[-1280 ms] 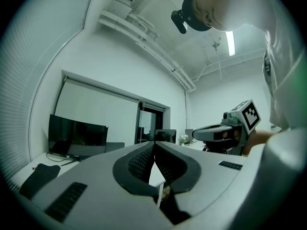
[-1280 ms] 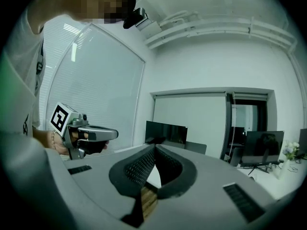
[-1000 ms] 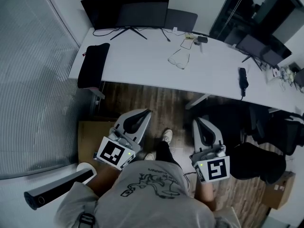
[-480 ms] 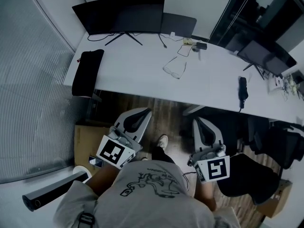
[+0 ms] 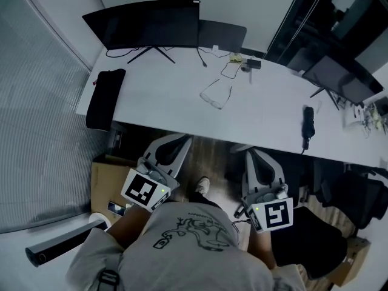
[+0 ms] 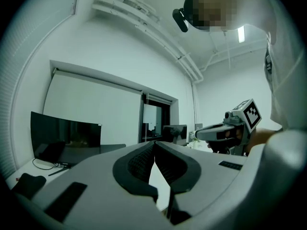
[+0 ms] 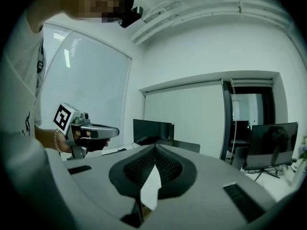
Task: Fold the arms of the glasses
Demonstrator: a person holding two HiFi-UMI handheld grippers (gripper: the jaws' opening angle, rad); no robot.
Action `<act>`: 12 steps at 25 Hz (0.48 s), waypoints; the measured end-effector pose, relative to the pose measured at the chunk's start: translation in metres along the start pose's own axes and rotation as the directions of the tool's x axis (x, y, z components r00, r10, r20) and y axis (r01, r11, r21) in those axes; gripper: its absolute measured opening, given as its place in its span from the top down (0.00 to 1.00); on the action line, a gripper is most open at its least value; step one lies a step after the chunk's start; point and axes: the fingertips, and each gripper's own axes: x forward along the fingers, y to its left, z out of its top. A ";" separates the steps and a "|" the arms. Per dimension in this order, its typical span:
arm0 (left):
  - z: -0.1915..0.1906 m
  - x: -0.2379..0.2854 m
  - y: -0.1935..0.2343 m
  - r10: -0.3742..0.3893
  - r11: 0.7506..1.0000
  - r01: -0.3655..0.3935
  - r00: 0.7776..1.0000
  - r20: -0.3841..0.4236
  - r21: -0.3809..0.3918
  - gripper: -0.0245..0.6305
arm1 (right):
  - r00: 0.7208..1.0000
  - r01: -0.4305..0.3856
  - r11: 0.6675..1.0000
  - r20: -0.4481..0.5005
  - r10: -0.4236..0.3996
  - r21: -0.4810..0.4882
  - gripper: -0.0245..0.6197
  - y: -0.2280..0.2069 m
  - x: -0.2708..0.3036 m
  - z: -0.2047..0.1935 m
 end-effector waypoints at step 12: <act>-0.010 0.051 0.010 0.030 0.999 -0.030 0.999 -0.029 -0.011 0.93 | 1.000 -0.031 0.999 -0.002 0.031 0.015 0.95 -0.047 0.028 -0.010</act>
